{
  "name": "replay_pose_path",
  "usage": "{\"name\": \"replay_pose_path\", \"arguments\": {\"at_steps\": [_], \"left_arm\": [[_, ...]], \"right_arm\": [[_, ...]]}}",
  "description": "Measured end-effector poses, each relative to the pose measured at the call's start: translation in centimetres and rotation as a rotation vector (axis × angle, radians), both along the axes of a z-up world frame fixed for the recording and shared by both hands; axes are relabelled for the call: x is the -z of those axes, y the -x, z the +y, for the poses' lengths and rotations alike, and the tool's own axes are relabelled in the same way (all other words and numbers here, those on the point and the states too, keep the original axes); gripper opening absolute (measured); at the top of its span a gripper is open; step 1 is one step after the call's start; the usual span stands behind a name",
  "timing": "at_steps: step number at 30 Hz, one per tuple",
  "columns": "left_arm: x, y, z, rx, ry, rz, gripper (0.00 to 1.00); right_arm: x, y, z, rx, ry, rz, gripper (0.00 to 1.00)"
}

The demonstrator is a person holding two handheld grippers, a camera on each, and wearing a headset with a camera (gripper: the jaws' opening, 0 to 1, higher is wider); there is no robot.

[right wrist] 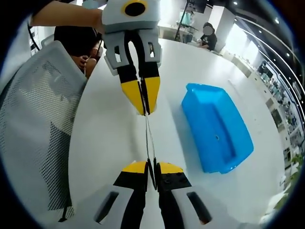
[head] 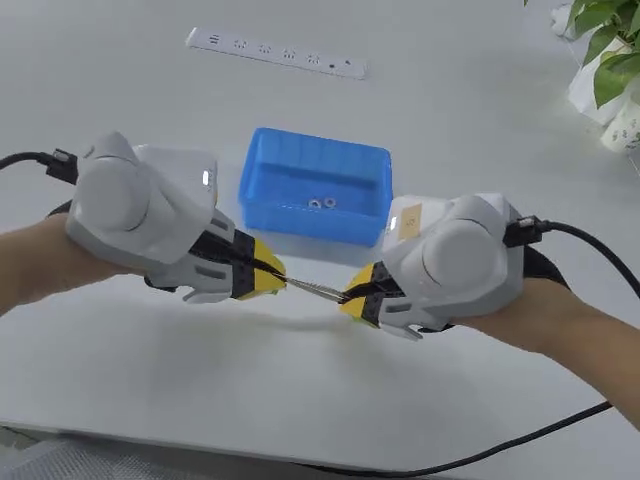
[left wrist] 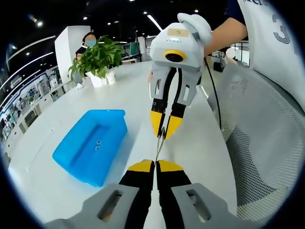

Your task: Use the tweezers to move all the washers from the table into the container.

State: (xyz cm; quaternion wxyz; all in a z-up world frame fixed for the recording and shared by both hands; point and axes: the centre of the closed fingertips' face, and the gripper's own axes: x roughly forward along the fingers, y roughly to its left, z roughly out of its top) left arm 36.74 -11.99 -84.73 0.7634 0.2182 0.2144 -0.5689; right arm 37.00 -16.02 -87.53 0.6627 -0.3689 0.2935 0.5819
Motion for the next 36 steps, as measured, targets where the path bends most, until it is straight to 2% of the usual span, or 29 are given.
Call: {"name": "replay_pose_path", "arguments": {"at_steps": [10,17,23,25,26,27,29,36], "left_arm": [[2.6,-0.8,1.1,-0.030,-0.048,0.045,0.05],[3.6,-0.5,1.3,0.012,-0.101,0.045,0.05],[3.7,-0.4,1.4,0.050,-0.127,0.026,0.05],[3.7,-0.2,1.5,0.083,-0.163,0.021,0.05],[3.7,0.1,1.5,0.097,-0.166,0.051,0.05],[3.6,0.0,1.6,0.093,-0.166,0.061,0.07],[3.7,-0.1,1.7,0.097,-0.170,0.056,0.10],[3.7,-0.2,1.8,0.097,-0.191,0.056,0.10]], "right_arm": [[1.1,-0.5,0.6,0.002,0.032,0.000,0.08],[1.5,-0.4,0.5,-0.007,0.055,0.010,0.08],[1.8,-0.5,0.4,-0.005,0.064,0.016,0.08],[1.8,-0.6,0.4,-0.005,0.068,0.021,0.09],[1.8,-0.6,0.4,-0.006,0.068,0.022,0.09],[1.8,-0.6,0.5,-0.005,0.068,0.026,0.09],[1.8,-0.6,0.5,0.002,0.063,0.041,0.09],[1.8,-0.6,0.6,-0.004,0.068,0.073,0.10]]}}
